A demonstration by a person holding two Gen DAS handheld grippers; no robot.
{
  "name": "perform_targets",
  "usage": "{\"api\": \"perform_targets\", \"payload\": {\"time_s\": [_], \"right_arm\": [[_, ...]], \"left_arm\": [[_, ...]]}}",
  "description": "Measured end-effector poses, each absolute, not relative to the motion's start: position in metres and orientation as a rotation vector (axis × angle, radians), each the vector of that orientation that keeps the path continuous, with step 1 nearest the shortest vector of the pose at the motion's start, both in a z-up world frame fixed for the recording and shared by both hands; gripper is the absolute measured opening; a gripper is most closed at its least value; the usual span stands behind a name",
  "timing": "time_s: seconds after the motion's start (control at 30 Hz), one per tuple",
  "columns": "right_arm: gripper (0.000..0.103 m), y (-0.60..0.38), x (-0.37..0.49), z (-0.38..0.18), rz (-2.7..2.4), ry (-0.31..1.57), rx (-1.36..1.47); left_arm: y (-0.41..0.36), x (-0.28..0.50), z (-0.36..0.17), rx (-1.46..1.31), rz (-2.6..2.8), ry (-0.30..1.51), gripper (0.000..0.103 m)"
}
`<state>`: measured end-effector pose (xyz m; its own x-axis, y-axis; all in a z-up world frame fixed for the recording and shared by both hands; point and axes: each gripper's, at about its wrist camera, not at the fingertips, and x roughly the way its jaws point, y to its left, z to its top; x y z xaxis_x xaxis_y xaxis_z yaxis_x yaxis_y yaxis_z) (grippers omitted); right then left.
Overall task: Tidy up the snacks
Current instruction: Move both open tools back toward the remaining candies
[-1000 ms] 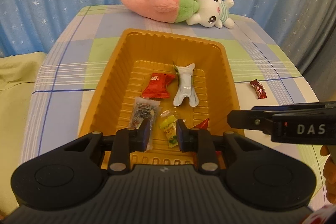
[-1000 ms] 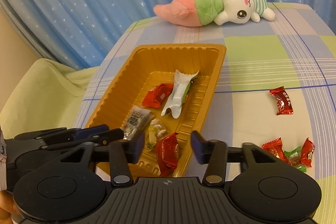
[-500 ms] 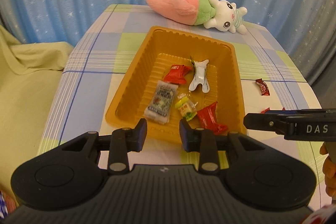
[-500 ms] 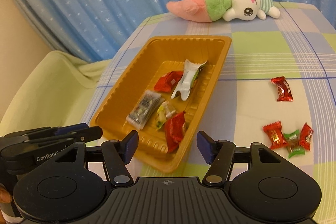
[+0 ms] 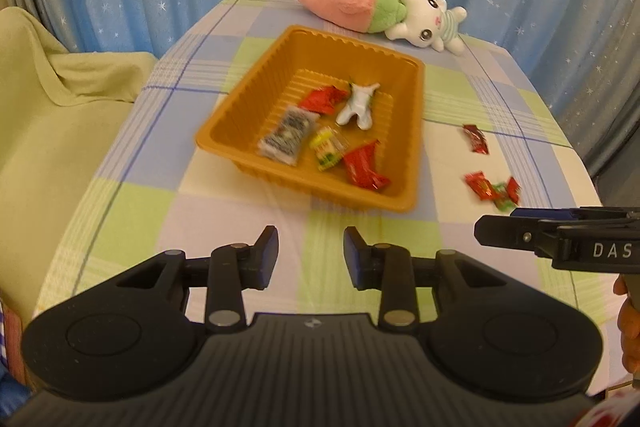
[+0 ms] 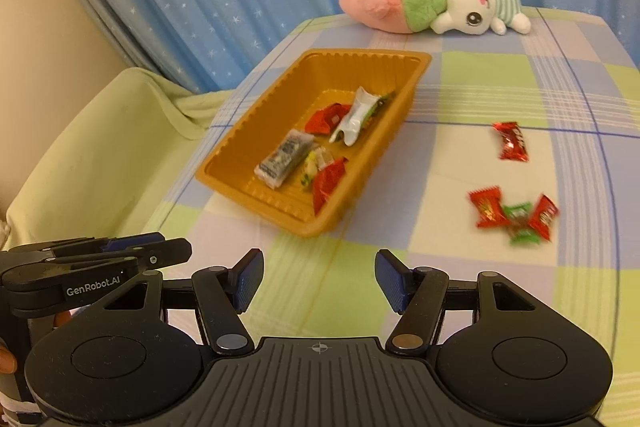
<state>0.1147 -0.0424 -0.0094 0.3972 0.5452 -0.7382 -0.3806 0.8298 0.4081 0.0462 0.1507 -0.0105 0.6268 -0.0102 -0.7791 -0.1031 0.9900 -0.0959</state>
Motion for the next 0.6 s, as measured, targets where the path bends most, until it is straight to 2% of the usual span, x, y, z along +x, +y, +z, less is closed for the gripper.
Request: {"api": "perform_targets", "payload": {"time_s": [0.6], "right_arm": [[0.062, -0.13, 0.069, -0.025, 0.491, 1.058, 0.219]], "left_arm": [[0.064, 0.009, -0.024, -0.103, -0.038, 0.959, 0.033]]}}
